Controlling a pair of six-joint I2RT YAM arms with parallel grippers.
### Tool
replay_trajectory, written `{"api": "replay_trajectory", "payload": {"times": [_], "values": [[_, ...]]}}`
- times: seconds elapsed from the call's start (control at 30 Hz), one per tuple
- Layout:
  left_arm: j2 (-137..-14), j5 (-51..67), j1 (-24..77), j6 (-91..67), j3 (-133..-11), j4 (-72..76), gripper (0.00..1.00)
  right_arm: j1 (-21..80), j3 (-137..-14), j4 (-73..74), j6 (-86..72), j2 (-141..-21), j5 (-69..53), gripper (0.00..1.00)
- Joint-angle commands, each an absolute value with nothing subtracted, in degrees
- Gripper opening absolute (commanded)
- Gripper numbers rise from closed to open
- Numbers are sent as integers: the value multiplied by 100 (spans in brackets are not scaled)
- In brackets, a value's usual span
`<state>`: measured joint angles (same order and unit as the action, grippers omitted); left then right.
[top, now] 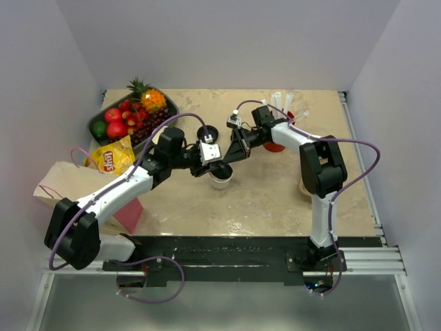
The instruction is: Pack the takeout coffee
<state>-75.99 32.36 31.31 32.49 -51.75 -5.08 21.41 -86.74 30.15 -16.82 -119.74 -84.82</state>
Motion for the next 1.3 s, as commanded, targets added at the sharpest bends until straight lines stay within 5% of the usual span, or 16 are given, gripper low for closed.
{"api": "replay_trajectory", "payload": {"times": [0.0,0.3,1.27], "values": [[-7682,3436,3190,3278,-5273,-246,53,2109,-8648,2742,-1854,-11733,-8780,10],[-7831,3463,3199,3287,-5388,-299,53,1969,-8745,2637,-1855,-11742,-8438,24],[-8385,3928,3199,2610,-5933,-694,53,1898,-8895,3138,-1152,-11839,-7708,32]]}}
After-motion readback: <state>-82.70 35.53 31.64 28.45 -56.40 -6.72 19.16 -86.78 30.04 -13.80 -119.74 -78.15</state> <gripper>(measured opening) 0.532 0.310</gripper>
